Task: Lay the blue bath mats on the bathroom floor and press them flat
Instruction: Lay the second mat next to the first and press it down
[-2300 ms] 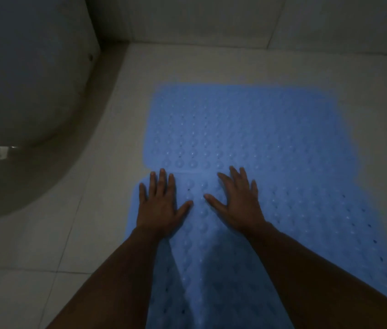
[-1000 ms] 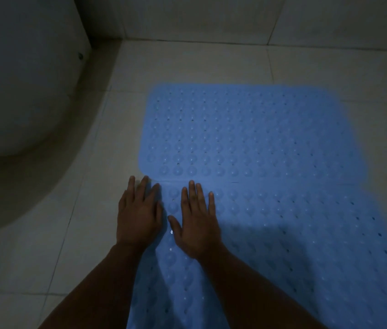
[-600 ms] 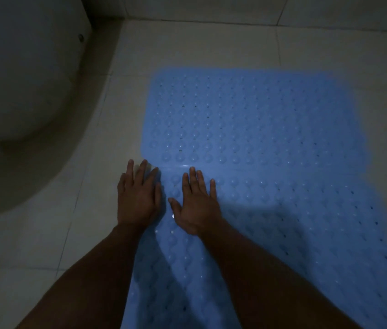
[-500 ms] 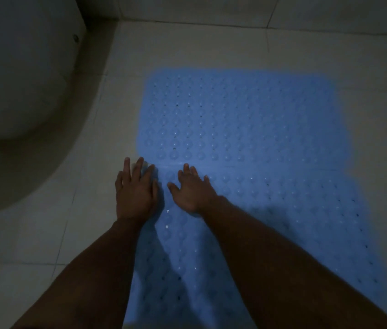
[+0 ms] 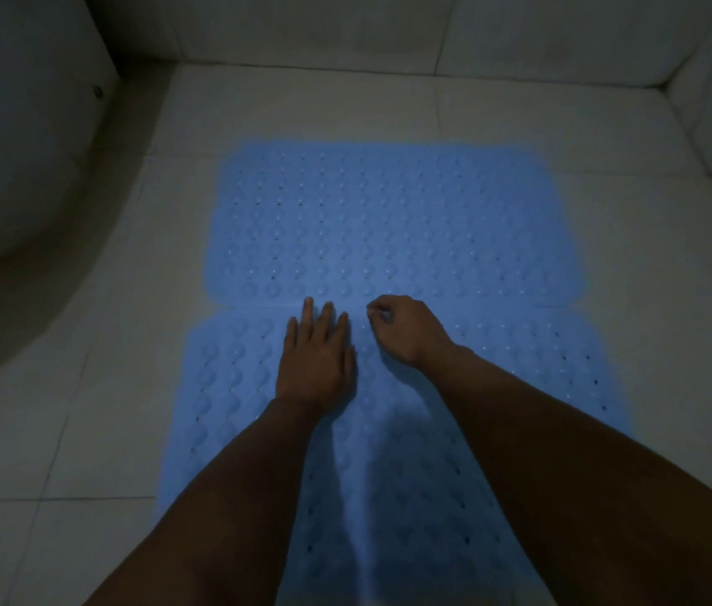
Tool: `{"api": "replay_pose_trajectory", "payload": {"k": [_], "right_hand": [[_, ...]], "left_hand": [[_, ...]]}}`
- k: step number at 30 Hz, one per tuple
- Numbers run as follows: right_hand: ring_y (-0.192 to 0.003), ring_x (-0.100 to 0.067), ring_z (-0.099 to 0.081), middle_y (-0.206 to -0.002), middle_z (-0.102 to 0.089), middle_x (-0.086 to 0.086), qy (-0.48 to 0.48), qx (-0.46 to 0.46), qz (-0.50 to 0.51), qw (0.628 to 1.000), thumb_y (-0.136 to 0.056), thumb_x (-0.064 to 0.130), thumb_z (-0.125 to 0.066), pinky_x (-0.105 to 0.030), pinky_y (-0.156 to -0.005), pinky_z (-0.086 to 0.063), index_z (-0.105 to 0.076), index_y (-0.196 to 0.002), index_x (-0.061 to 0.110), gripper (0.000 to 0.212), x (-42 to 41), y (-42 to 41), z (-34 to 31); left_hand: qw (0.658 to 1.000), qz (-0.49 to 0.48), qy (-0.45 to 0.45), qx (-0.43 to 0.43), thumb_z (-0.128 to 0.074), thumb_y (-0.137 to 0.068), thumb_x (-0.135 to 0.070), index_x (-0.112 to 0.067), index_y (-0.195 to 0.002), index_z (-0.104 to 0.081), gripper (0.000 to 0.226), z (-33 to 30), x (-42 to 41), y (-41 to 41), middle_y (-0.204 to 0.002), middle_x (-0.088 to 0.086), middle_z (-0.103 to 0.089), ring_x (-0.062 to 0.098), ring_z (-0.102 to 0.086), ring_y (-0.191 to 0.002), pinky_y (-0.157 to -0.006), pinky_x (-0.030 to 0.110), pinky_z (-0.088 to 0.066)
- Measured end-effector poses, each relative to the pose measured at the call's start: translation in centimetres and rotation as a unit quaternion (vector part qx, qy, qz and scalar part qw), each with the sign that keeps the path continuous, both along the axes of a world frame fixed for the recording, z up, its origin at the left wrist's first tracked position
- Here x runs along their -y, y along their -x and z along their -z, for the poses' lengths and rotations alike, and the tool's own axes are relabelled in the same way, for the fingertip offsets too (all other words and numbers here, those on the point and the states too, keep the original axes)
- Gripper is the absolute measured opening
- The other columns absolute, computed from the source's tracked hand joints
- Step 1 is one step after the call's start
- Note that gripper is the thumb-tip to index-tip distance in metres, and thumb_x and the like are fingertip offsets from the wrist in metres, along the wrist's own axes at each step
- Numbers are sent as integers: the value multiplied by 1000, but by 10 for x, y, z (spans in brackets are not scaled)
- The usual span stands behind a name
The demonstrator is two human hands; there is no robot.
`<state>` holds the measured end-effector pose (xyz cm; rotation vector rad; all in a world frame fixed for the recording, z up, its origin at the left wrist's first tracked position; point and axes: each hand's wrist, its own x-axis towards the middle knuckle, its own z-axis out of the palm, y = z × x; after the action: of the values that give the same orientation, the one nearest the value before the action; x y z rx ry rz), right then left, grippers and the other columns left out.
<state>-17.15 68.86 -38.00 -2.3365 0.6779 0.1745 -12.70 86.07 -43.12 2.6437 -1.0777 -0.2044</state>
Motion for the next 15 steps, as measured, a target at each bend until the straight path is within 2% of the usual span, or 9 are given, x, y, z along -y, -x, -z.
{"api": "replay_pose_trajectory", "payload": {"k": [5, 8, 11, 15], "right_hand": [[-116, -29, -62, -122, -68, -8, 61, 48, 2, 997, -99, 35, -53, -42, -99, -51, -70, -118, 23, 29, 25, 20, 3], [-116, -28, -60, -121, -68, -5, 79, 71, 3, 994, -96, 46, -45, -44, -98, -51, -69, -118, 24, 40, 30, 23, 7], [-117, -26, -58, -120, -68, -2, 84, 93, 11, 992, -98, 51, -41, -45, -99, -50, -69, -117, 24, 43, 34, 26, 14], [-112, -23, -59, -113, -69, 0, 106, 140, 1, 985, -99, 49, -44, -44, -93, -51, -70, -111, 22, 40, 40, 26, 29]], "left_hand": [[999, 32, -32, 1, -26, -103, -47, -11, -161, -28, 68, 11, 25, 16, -171, 12, -17, 35, -2, -159, -126, 60, -9], [998, 27, -64, 4, -21, -104, -57, -12, -164, -18, 75, 21, 30, 22, -173, 9, -8, 30, 6, -160, -127, 58, 0], [998, 10, -56, 40, -25, -104, -62, -8, -163, -22, 80, 31, 31, 28, -172, 11, -13, 30, 0, -160, -127, 58, -5], [997, -1, -48, 63, -29, -104, -63, -8, -163, -19, 81, 36, 32, 32, -172, 12, -11, 27, 1, -160, -128, 55, -5]]}}
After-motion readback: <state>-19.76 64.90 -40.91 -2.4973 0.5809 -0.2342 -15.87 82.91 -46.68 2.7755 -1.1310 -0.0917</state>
